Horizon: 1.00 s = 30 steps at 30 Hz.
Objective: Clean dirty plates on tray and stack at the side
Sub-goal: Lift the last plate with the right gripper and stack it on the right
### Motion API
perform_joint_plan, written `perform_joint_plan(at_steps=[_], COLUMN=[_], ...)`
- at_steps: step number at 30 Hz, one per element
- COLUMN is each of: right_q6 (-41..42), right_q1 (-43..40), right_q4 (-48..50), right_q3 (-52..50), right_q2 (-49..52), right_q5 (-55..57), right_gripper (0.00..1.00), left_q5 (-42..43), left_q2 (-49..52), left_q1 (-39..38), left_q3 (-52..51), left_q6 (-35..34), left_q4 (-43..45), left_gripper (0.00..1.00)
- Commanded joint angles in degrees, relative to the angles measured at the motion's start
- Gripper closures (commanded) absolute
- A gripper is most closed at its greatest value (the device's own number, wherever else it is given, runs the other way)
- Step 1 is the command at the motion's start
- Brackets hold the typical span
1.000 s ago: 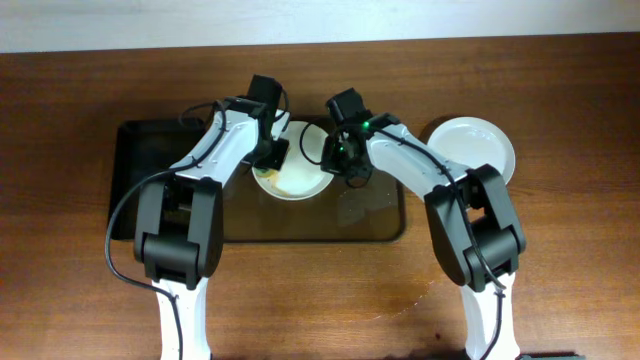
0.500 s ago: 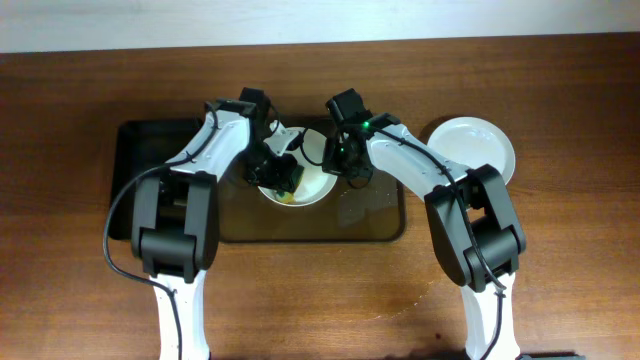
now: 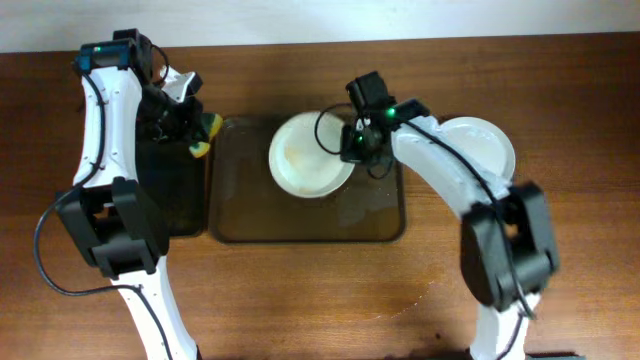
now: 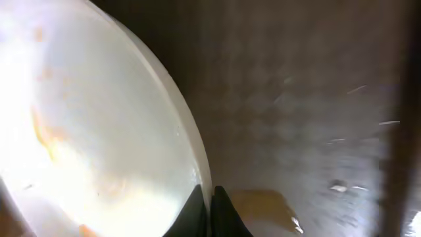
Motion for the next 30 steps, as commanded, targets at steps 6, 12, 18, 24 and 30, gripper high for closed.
perform_joint_plan(at_steps=[6,12,18,24,30], right_q6=[-1.31,1.27,1.75,5.44,6.21], right_q1=[19.61,29.92,31.36,27.12,1.97], right_q4=[-7.28,-7.32,-7.32,-9.01,-13.51], right_q3=[1.05,0.98,0.98,0.98,0.98], right_q2=[-6.62,-6.49,-6.49,-8.79,-17.05], right_q5=[59.69,81.07,83.25,62.23,26.49], right_gripper=[0.96,0.96,0.96,0.96,0.96], left_q5=[-5.38,-5.51,-5.51,-5.49,-5.49], left_q2=[-0.22,-0.22,-0.22,-0.22,-0.63], left_q1=[-0.07,-0.02,-0.02,-0.02,-0.02], left_q3=[-11.61,-15.82,-15.82,-15.82,-15.54], left_q6=[-5.99,-6.38,-6.36,-6.36,-6.34], left_q4=[12.22,15.93,16.11,16.28,16.48], left_gripper=[0.99,0.99,0.99,0.99,0.99])
